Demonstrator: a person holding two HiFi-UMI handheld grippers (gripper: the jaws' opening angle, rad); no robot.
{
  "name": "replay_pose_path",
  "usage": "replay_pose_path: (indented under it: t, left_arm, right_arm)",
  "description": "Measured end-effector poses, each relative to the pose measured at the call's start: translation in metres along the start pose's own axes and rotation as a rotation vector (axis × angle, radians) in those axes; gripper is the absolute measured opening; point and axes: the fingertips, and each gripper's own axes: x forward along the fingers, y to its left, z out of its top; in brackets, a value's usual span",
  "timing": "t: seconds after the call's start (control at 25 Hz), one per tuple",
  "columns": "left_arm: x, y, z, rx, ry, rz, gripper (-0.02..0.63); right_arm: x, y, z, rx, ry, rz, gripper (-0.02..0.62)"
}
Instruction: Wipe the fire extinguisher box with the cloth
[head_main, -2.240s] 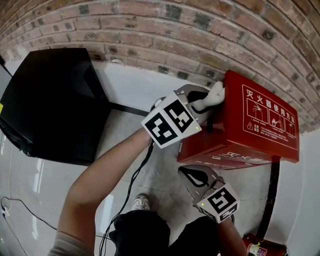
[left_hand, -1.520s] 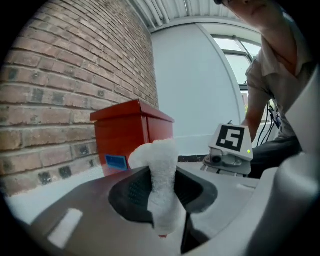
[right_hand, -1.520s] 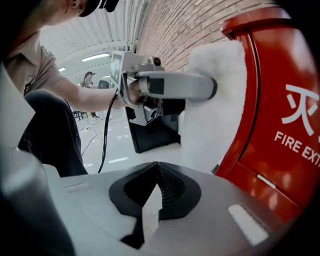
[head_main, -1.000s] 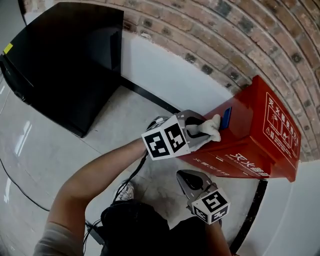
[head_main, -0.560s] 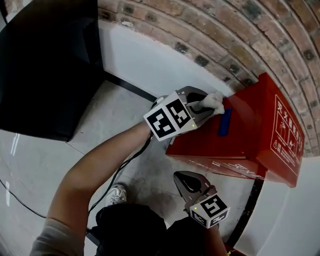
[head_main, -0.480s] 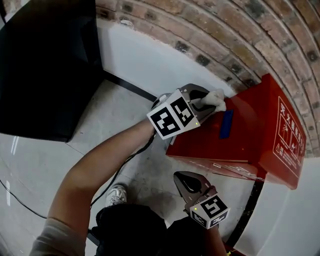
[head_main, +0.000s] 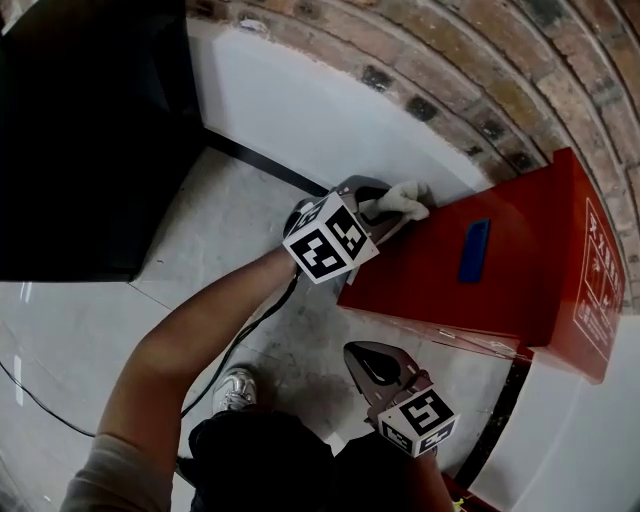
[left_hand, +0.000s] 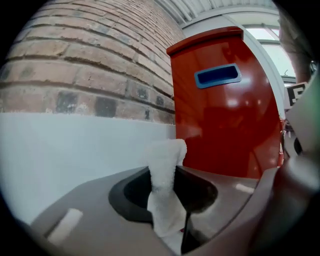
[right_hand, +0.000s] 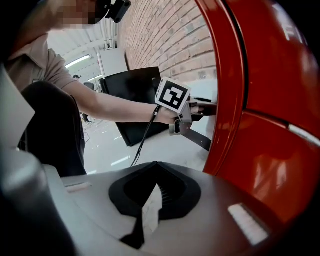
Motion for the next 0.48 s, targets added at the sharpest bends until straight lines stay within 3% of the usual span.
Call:
replay_pose_path:
  t: [0.2,0.48]
  left_arm:
    - [0.027,0.002,-0.01,-0.053,-0.017,0.015,0.121]
    - [0.009,-0.038,-0.014,-0.049,-0.044,-0.09,0.117]
  right_arm:
    - [0.001,0.001,-0.003,0.003,0.012,-0.011,0.025]
    - [-0.013,-0.008,-0.01,0.046,0.006,-0.03,0.025]
